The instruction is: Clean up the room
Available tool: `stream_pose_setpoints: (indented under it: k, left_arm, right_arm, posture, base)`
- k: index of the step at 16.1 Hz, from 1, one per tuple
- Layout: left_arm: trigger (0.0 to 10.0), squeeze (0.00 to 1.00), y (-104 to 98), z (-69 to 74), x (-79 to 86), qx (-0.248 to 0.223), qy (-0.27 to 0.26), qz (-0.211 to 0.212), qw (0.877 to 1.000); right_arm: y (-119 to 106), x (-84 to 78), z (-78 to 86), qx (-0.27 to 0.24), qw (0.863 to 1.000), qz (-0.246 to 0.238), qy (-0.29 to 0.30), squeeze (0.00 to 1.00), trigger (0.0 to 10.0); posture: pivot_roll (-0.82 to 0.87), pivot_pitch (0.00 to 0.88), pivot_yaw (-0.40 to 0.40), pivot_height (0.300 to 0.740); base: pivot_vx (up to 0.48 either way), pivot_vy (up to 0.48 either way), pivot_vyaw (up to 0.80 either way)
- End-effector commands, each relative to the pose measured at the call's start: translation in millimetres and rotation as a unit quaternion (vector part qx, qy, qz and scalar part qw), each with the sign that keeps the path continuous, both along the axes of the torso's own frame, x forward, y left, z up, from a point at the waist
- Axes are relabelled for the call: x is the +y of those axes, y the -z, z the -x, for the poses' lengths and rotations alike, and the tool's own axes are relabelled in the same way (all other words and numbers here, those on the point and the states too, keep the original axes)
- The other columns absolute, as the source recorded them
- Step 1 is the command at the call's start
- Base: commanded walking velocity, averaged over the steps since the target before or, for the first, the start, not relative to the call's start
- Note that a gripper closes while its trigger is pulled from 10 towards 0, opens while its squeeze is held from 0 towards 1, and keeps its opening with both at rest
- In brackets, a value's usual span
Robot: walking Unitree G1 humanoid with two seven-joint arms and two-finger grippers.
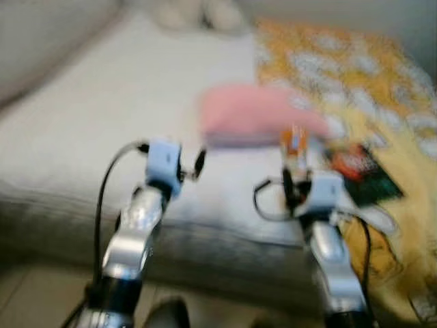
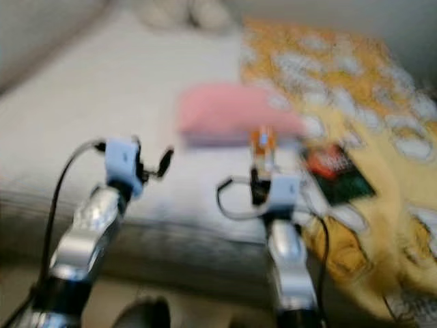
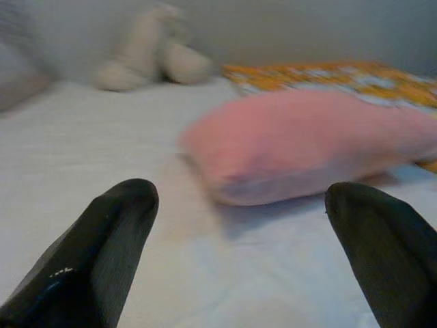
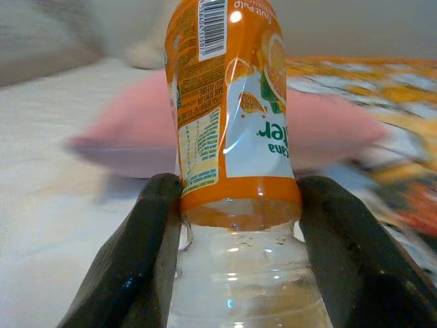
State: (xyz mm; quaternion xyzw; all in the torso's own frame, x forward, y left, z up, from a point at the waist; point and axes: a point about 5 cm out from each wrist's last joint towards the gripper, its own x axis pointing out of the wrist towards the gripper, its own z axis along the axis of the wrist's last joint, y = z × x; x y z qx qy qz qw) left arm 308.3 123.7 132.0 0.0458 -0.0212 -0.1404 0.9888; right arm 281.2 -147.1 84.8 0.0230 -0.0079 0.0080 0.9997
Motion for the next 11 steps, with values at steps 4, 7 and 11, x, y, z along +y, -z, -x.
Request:
stream_pose_setpoints:
  k: [4,7,11]
  left_arm:
    - [10.0,0.0,2.3,-0.1,1.9,0.001,-0.001,-0.011,1.0]
    - [10.0,0.0,2.0,1.4,-1.2,-0.008,0.01,-0.025,1.0]
    - [10.0,0.0,6.1,3.0,-2.1,0.0,0.011,-0.023,1.0]
  right_arm:
    - [3.1,-0.2,0.0,0.003,1.0,0.0,0.001,0.0,0.0]
    - [4.6,-1.7,-1.2,0.008,1.0,0.001,0.005,0.0,0.0]
    - [5.4,-3.9,-0.1,0.01,1.0,-0.002,0.009,0.0,0.0]
  posture:
    - [-0.01,0.0,0.004,0.736]
    - [-0.01,0.0,0.007,0.736]
    - [-0.01,0.0,0.01,0.736]
  base:
    - [-0.128,0.0,0.0]
    - [0.0,0.0,0.63]
    - [0.0,-0.454,0.69]
